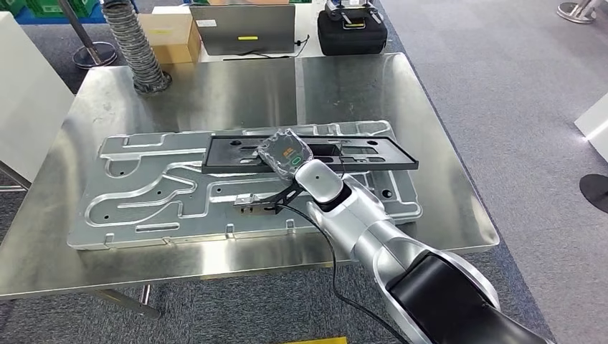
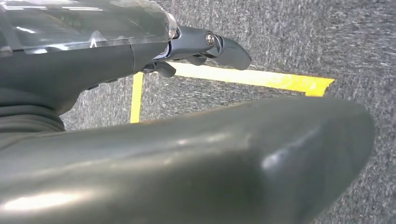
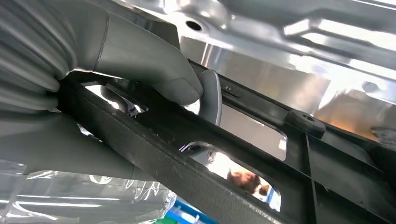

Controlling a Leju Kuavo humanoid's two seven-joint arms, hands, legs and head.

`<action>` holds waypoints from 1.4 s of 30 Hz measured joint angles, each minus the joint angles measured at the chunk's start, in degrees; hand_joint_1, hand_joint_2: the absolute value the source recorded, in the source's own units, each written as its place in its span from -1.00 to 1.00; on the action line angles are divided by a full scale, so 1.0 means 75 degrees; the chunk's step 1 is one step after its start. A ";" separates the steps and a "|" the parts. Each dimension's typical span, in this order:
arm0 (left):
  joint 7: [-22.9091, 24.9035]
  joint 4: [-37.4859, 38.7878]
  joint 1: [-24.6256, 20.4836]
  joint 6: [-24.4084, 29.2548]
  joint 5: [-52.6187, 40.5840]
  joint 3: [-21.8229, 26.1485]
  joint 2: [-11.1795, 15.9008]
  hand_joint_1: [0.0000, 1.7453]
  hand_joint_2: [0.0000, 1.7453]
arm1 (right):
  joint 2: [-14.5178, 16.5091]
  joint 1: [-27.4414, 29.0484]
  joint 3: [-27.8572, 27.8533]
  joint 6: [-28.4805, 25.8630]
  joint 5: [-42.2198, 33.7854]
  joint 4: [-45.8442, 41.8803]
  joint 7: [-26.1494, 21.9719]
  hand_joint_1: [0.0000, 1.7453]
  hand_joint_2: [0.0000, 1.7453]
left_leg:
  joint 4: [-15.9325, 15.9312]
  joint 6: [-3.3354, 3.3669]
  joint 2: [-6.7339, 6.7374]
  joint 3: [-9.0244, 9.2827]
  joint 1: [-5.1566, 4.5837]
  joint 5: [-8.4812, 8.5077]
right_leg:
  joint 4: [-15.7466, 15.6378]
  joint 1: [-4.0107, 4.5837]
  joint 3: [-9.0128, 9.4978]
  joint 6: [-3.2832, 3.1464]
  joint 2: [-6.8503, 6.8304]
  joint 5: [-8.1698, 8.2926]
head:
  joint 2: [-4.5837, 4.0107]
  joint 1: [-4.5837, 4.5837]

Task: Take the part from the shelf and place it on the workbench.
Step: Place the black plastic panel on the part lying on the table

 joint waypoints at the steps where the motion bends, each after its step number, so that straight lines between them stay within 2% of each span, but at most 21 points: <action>1: 0.0010 0.0001 -0.0011 0.0000 -0.0005 -0.0008 -0.0005 -1.00 -1.00 | 0.0000 -0.0003 0.0000 0.0006 -0.0020 0.0056 0.0015 0.96 1.00 | 0.0005 -0.0025 0.0000 0.0006 -0.0014 -0.0015 | -0.0471 0.0020 0.0209 -0.0037 -0.0008 0.0184 | 0.0000 0.0000; 2: 0.0022 0.0001 -0.0019 0.0000 -0.0007 -0.0017 -0.0010 -1.00 -1.00 | 0.0000 -0.0003 0.0000 0.0008 -0.0034 0.0112 0.0025 0.96 1.00 | 0.0009 -0.0054 0.0002 0.0008 -0.0025 -0.0028 | -0.0738 0.0040 0.0325 -0.0065 -0.0012 0.0260 | 0.0000 -0.0001; 6: 0.0055 0.0002 -0.0031 0.0000 -0.0005 -0.0054 -0.0006 -1.00 -1.00 | 0.0003 0.0024 0.0000 0.0012 -0.0051 0.0333 0.0026 0.96 1.00 | 0.0088 -0.0204 0.0016 -0.0017 -0.0016 -0.0121 | -0.0890 0.0026 0.0383 -0.0181 -0.0008 0.0286 | 0.0000 -0.0001; 8: 0.0054 0.0001 -0.0035 0.0006 0.0000 -0.0065 -0.0003 -1.00 -1.00 | 0.0020 0.0035 0.0000 0.0008 -0.0045 0.0405 -0.0007 0.96 1.00 | 0.0675 -0.0277 0.0019 -0.0269 -0.0001 -0.0472 | -0.0947 -0.0010 0.0425 -0.0252 -0.0014 0.0304 | 0.0000 -0.0002; 10: 0.0046 0.0001 -0.0029 0.0019 0.0010 -0.0074 -0.0006 -1.00 -1.00 | 0.0036 0.0071 0.0001 0.0004 -0.0014 0.0480 -0.0054 0.96 1.00 | 0.1712 -0.0340 0.0019 -0.0759 0.0009 -0.0936 | -0.0947 -0.0003 0.0433 -0.0281 -0.0014 0.0292 | 0.0000 -0.0002; 12: 0.0029 0.0002 -0.0017 0.0034 0.0017 -0.0082 -0.0004 -1.00 -1.00 | 0.0042 0.0138 0.0017 -0.0006 0.0032 0.0564 -0.0102 0.96 1.00 | 0.2231 -0.0381 0.0020 -0.1047 0.0023 -0.1011 | -0.0933 -0.0001 0.0445 -0.0281 -0.0011 0.0272 | 0.0000 -0.0002; 13: 0.0017 0.0002 -0.0012 0.0042 0.0017 -0.0087 -0.0001 -1.00 -1.00 | 0.0046 0.0165 0.0035 -0.0014 0.0054 0.0602 -0.0128 0.96 1.00 | 0.2040 -0.0393 0.0021 -0.0975 0.0036 -0.0823 | -0.0917 -0.0006 0.0457 -0.0269 -0.0005 0.0254 | 0.0000 -0.0002; 16: -0.0020 0.0002 -0.0013 0.0072 0.0007 -0.0101 0.0011 -1.00 -1.00 | 0.0085 0.0188 0.0113 -0.0061 0.0117 0.0687 -0.0201 0.96 1.00 | 0.0541 -0.0381 0.0018 -0.0266 0.0068 -0.0122 | -0.0817 -0.0010 0.0480 -0.0188 0.0023 0.0161 | 0.0000 -0.0002; 18: -0.0031 0.0002 -0.0018 0.0091 -0.0014 -0.0111 0.0013 -1.00 -1.00 | 0.0119 0.0201 0.0142 -0.0106 0.0144 0.0730 -0.0260 0.96 1.00 | 0.0136 -0.0293 0.0003 -0.0063 0.0052 -0.0068 | -0.0770 0.0016 0.0464 -0.0118 0.0044 0.0127 | 0.0000 -0.0002; 21: -0.0034 0.0001 -0.0012 0.0106 -0.0048 -0.0130 0.0009 -1.00 -1.00 | 0.0157 0.0256 0.0225 -0.0137 0.0177 0.0787 -0.0364 0.96 1.00 | 0.0107 -0.0135 0.0000 -0.0045 0.0056 -0.0061 | -0.0722 0.0021 0.0444 -0.0007 0.0051 0.0067 | 0.0000 -0.0001; 23: -0.0036 0.0002 -0.0022 0.0106 -0.0058 -0.0145 0.0006 -1.00 -1.00 | 0.0179 0.0281 0.0296 -0.0132 0.0205 0.0817 -0.0419 0.96 1.00 | 0.0071 -0.0046 0.0007 -0.0028 0.0076 -0.0044 | -0.0210 -0.0001 0.0221 0.0073 0.0034 -0.0254 | 0.0000 0.0000; 25: -0.0037 0.0002 -0.0027 0.0114 -0.0063 -0.0156 0.0007 -1.00 -1.00 | 0.0194 0.0330 0.0366 -0.0119 0.0242 0.0852 -0.0477 0.96 1.00 | 0.0072 -0.0002 0.0010 -0.0028 0.0067 -0.0047 | 0.0855 -0.0024 -0.0285 0.0123 0.0015 -0.0748 | 0.0000 0.0001; 27: -0.0050 0.0001 -0.0012 0.0133 -0.0063 -0.0160 0.0006 -1.00 -1.00 | 0.0207 0.0388 0.0431 -0.0112 0.0264 0.0883 -0.0523 0.96 1.00 | 0.0074 0.0006 0.0010 -0.0017 0.0055 -0.0056 | 0.1541 -0.0032 -0.0642 0.0132 0.0010 -0.0912 | 0.0000 0.0001; 28: -0.0066 0.0001 -0.0004 0.0144 -0.0060 -0.0160 0.0004 -1.00 -1.00 | 0.0218 0.0401 0.0456 -0.0109 0.0265 0.0895 -0.0543 0.96 1.00 | 0.0075 0.0004 0.0008 -0.0002 0.0050 -0.0061 | 0.1438 -0.0030 -0.0604 0.0115 0.0009 -0.0768 | 0.0000 0.0001; 29: -0.0087 0.0001 0.0002 0.0154 -0.0058 -0.0160 0.0001 -1.00 -1.00 | 0.0233 0.0401 0.0476 -0.0104 0.0263 0.0904 -0.0562 0.96 1.00 | 0.0074 -0.0003 0.0006 0.0018 0.0044 -0.0068 | 0.1023 -0.0025 -0.0411 0.0081 0.0009 -0.0509 | 0.0000 0.0001; 32: -0.0158 0.0001 0.0007 0.0171 -0.0052 -0.0160 -0.0024 -1.00 -1.00 | 0.0299 0.0398 0.0512 -0.0071 0.0244 0.0919 -0.0613 0.96 1.00 | 0.0075 -0.0060 0.0003 0.0049 0.0015 -0.0093 | -0.0547 0.0040 0.0344 -0.0067 -0.0003 0.0138 | 0.0000 0.0000; 34: -0.0184 0.0001 0.0012 0.0177 -0.0051 -0.0160 -0.0036 -1.00 -1.00 | 0.0344 0.0403 0.0524 -0.0039 0.0229 0.0929 -0.0627 0.96 1.00 | 0.0058 -0.0133 0.0005 0.0050 0.0008 -0.0092 | -0.0791 0.0083 0.0440 -0.0112 -0.0009 0.0168 | 0.0000 -0.0001; 37: -0.0194 0.0001 0.0023 0.0174 -0.0052 -0.0163 -0.0034 -1.00 -1.00 | 0.0404 0.0406 0.0533 0.0013 0.0195 0.0945 -0.0637 0.96 1.00 | 0.0167 -0.0241 0.0005 0.0028 0.0004 -0.0206 | -0.0909 0.0024 0.0499 -0.0212 -0.0021 0.0228 | 0.0000 -0.0002; 38: -0.0195 0.0002 0.0026 0.0168 -0.0052 -0.0165 -0.0036 -1.00 -1.00 | 0.0425 0.0408 0.0536 0.0021 0.0181 0.0953 -0.0640 0.96 1.00 | 0.0441 -0.0267 0.0006 -0.0084 0.0004 -0.0383 | -0.0954 -0.0005 0.0525 -0.0246 -0.0032 0.0250 | 0.0000 -0.0002; 41: -0.0196 0.0001 0.0041 0.0149 -0.0052 -0.0166 -0.0042 -1.00 -1.00 | 0.0455 0.0447 0.0546 0.0031 0.0146 0.0986 -0.0642 0.96 1.00 | 0.1902 -0.0341 0.0010 -0.0747 0.0037 -0.1088 | -0.0972 -0.0012 0.0538 -0.0284 -0.0048 0.0257 | 0.0000 -0.0002; 42: -0.0196 0.0001 0.0052 0.0146 -0.0052 -0.0166 -0.0039 -1.00 -1.00 | 0.0457 0.0463 0.0548 0.0034 0.0131 0.0997 -0.0642 0.96 1.00 | 0.2185 -0.0365 0.0011 -0.0881 0.0047 -0.1147 | -0.0966 -0.0012 0.0539 -0.0283 -0.0046 0.0253 | 0.0000 -0.0002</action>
